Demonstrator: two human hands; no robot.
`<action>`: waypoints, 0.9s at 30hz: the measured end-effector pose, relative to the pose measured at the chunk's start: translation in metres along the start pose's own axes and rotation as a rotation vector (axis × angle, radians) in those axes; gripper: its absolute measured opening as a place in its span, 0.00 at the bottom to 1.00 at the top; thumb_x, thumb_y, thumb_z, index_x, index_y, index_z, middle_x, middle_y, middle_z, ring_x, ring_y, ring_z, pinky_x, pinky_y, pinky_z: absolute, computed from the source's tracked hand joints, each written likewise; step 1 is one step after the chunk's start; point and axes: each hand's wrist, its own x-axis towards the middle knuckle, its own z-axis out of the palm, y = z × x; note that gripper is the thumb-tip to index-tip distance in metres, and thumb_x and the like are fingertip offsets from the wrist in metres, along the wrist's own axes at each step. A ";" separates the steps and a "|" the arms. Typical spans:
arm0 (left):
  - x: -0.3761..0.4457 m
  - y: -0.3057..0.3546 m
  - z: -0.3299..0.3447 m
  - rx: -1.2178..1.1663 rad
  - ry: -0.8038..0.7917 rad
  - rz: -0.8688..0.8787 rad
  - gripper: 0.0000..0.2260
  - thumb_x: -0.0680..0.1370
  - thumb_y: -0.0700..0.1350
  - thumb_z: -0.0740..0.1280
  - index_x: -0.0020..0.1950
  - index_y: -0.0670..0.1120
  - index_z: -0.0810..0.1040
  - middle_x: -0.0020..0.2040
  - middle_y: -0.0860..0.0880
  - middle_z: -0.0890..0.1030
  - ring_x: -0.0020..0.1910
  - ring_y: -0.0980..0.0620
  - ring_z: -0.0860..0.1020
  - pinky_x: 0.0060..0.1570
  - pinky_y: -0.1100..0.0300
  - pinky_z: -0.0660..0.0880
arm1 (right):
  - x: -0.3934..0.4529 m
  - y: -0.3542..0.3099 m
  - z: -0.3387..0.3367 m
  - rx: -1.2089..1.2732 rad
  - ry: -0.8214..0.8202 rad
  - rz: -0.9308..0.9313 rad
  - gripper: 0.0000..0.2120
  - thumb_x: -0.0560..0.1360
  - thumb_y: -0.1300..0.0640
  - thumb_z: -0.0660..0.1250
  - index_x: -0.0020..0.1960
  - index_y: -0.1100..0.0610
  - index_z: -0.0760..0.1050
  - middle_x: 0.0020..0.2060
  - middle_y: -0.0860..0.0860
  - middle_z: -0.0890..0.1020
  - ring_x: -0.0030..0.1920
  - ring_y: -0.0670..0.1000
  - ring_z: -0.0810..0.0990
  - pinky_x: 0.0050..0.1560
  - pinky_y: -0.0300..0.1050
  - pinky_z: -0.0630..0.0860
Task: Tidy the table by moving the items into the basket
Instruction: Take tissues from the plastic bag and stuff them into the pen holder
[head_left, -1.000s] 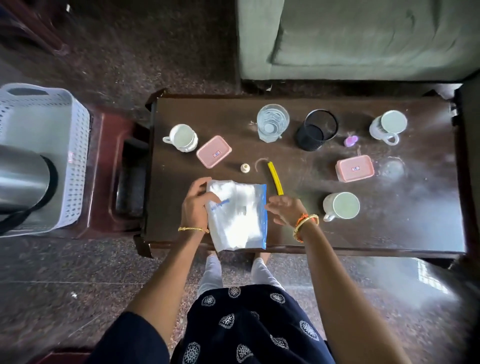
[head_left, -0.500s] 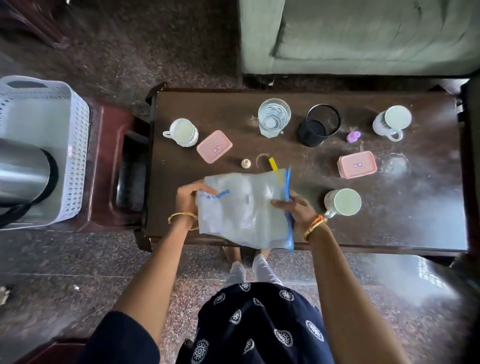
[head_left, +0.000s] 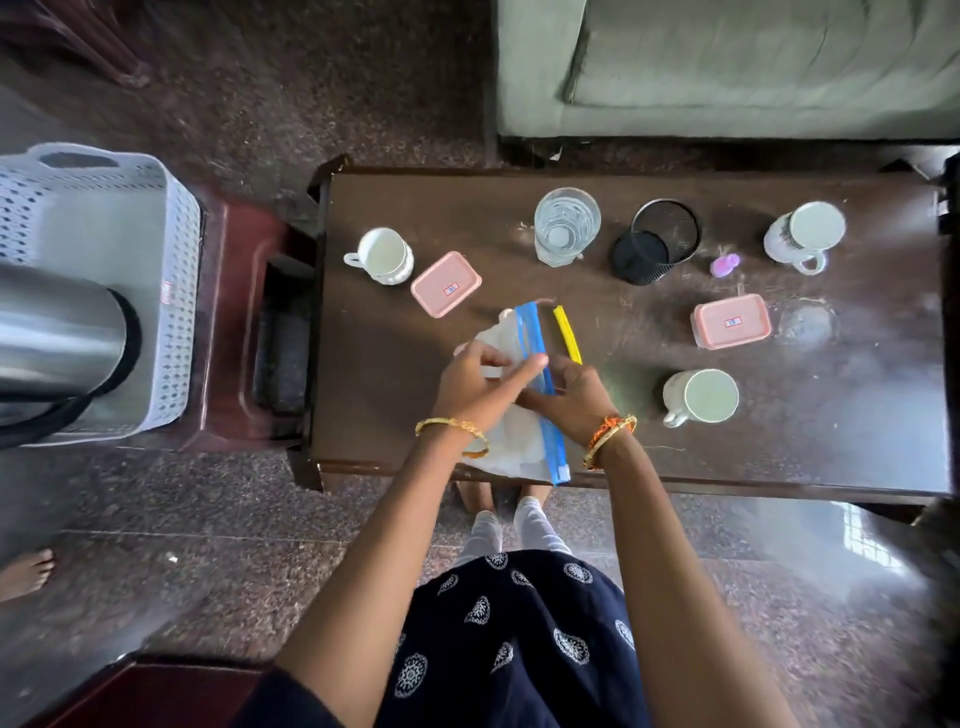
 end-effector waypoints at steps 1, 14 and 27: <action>0.001 0.003 0.005 0.052 -0.023 0.010 0.16 0.69 0.58 0.72 0.43 0.47 0.75 0.46 0.52 0.78 0.43 0.58 0.76 0.39 0.71 0.69 | -0.002 0.000 -0.002 -0.012 -0.023 0.006 0.15 0.70 0.65 0.72 0.55 0.65 0.76 0.47 0.53 0.81 0.40 0.42 0.79 0.40 0.27 0.74; 0.012 -0.001 -0.008 0.319 0.097 0.291 0.15 0.66 0.39 0.68 0.25 0.41 0.64 0.36 0.39 0.78 0.39 0.40 0.77 0.39 0.50 0.75 | -0.004 0.022 -0.038 -0.419 0.527 0.194 0.08 0.70 0.64 0.65 0.47 0.62 0.81 0.43 0.62 0.84 0.44 0.61 0.80 0.43 0.47 0.74; 0.012 0.005 0.003 0.188 -0.004 0.244 0.13 0.72 0.42 0.70 0.30 0.38 0.74 0.43 0.41 0.84 0.39 0.56 0.81 0.32 0.63 0.79 | -0.026 0.008 0.002 -0.307 0.584 -0.080 0.04 0.68 0.65 0.69 0.40 0.64 0.74 0.33 0.57 0.81 0.32 0.54 0.76 0.37 0.44 0.72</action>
